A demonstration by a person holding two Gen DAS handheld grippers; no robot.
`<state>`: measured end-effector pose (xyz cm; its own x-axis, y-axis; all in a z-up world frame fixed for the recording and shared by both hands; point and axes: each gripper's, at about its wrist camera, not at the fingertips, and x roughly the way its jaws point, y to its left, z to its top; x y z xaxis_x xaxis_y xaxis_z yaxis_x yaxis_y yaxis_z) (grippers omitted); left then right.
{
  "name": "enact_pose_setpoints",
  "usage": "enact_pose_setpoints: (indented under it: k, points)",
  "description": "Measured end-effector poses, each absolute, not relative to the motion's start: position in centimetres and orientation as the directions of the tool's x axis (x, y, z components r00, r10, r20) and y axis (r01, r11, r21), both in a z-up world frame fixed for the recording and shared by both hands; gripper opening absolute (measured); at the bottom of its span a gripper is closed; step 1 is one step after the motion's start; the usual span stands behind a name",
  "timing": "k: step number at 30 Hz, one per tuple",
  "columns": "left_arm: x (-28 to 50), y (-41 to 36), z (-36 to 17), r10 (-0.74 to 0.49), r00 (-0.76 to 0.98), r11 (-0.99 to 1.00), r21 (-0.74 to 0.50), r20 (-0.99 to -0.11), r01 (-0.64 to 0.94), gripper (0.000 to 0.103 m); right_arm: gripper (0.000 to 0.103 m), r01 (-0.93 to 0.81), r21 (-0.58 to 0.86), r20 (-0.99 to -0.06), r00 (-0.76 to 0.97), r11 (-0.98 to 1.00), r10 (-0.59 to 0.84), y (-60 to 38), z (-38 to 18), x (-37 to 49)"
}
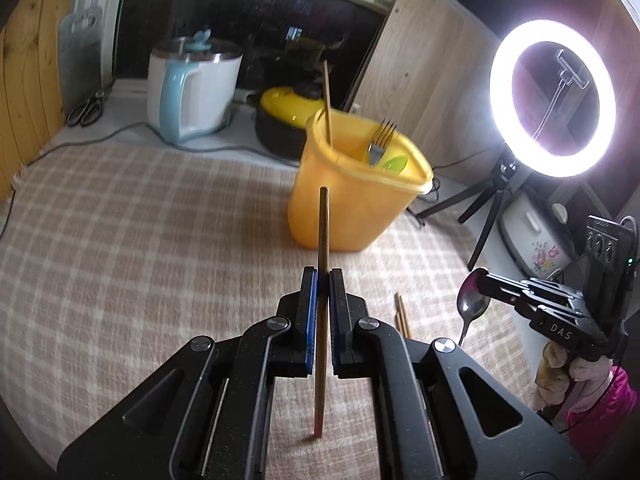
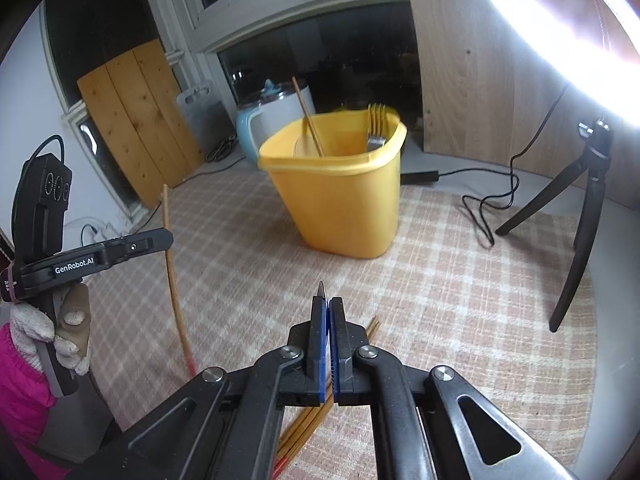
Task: Organize utensils
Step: 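Close the left tool on a wooden chopstick and lift it while the right tool lifts the spoon, then carry the chopstick in the left tool and the spoon in the right tool to the yellow container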
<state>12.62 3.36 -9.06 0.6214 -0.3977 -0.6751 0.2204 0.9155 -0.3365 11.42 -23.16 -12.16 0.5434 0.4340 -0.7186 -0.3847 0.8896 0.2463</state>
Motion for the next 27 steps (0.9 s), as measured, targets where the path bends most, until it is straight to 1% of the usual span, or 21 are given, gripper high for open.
enact_pose_setpoints:
  k: [14, 27]
  points:
    - [15.1, 4.1, -3.5, -0.439, 0.691, 0.895, -0.345, -0.574, 0.282, 0.003, 0.000, -0.325, 0.221, -0.631, 0.671, 0.920, 0.389, -23.4, -7.7, 12.4]
    - [18.8, 5.1, 2.8, -0.460, 0.756, 0.884, -0.315, -0.466, 0.344, 0.003, 0.000, -0.259, 0.188, -0.545, 0.775, 0.947, 0.320, -22.7, -3.4, 15.5]
